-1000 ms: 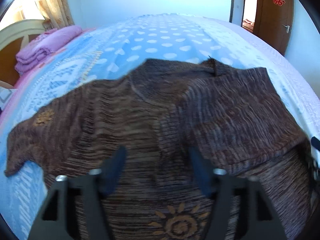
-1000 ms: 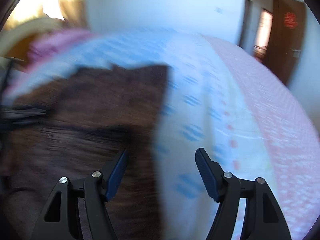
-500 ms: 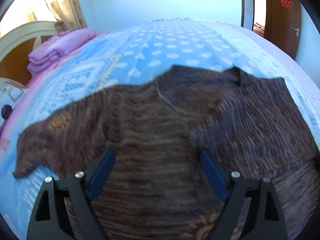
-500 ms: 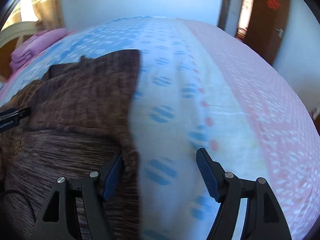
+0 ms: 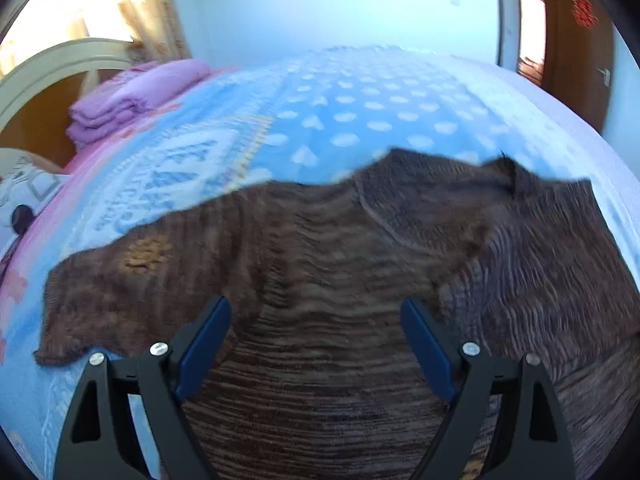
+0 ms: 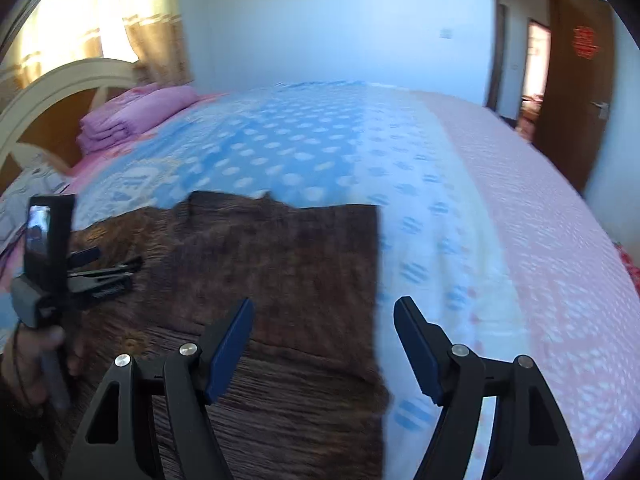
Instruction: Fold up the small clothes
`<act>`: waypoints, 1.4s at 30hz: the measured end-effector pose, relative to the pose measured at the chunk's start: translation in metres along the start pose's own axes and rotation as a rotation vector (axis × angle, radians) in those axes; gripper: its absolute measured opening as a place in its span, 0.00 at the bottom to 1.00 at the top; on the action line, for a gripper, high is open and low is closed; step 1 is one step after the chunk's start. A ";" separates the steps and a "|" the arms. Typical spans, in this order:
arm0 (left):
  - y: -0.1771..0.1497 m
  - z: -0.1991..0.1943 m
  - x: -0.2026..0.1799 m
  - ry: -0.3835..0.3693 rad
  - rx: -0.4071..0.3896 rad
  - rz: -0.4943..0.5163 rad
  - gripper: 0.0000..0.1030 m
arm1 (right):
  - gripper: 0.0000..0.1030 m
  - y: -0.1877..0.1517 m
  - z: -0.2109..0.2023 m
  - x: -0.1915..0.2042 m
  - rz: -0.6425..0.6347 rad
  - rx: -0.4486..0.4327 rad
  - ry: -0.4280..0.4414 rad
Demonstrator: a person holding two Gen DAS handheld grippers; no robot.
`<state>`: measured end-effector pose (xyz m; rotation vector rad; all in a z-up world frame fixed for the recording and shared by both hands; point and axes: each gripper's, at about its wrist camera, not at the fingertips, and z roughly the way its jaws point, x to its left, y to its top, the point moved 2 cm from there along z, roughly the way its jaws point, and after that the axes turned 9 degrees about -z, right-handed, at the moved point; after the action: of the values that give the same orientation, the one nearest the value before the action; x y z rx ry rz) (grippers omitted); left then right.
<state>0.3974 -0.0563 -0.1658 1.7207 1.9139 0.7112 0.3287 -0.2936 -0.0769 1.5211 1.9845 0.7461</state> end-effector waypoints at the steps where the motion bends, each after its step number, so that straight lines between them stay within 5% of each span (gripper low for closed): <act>1: -0.002 0.001 0.000 -0.022 0.011 0.003 0.87 | 0.71 0.003 0.013 0.008 -0.012 0.015 0.032; 6: -0.004 -0.002 -0.007 -0.106 0.016 0.021 0.87 | 0.71 0.008 0.063 0.051 -0.076 0.073 0.106; 10: 0.002 0.005 -0.007 -0.083 0.036 0.039 0.87 | 0.71 0.009 0.083 0.082 -0.166 0.092 0.018; 15: 0.005 0.008 0.007 -0.072 0.034 0.011 0.88 | 0.65 0.004 0.075 0.100 -0.176 0.079 0.153; 19: 0.008 0.009 0.016 -0.098 0.046 -0.019 0.88 | 0.65 -0.010 0.078 0.139 -0.318 0.087 0.218; 20: 0.008 0.009 0.016 -0.098 0.046 -0.018 0.88 | 0.58 -0.012 0.082 0.142 -0.329 0.094 0.216; 23: 0.008 0.006 0.014 -0.098 0.037 0.001 0.88 | 0.17 -0.015 0.093 0.131 -0.266 0.097 0.178; 25: 0.009 0.004 0.016 -0.117 0.036 -0.006 0.88 | 0.07 -0.015 0.090 0.120 -0.202 0.088 0.225; 30: 0.020 0.006 0.006 -0.214 0.048 -0.008 0.74 | 0.05 -0.031 0.081 0.122 -0.237 0.088 0.243; 33: 0.021 0.015 -0.010 -0.283 0.101 0.016 0.56 | 0.04 -0.035 0.079 0.117 -0.216 0.077 0.249; 35: 0.020 0.021 -0.018 -0.302 0.130 0.025 0.35 | 0.04 -0.036 0.079 0.115 -0.204 0.073 0.251; 42: 0.016 0.015 -0.034 -0.361 0.117 0.039 0.35 | 0.04 -0.042 0.075 0.120 -0.221 0.058 0.230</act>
<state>0.4227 -0.0878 -0.1669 1.8169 1.7016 0.2792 0.3251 -0.1779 -0.1686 1.2660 2.3168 0.8051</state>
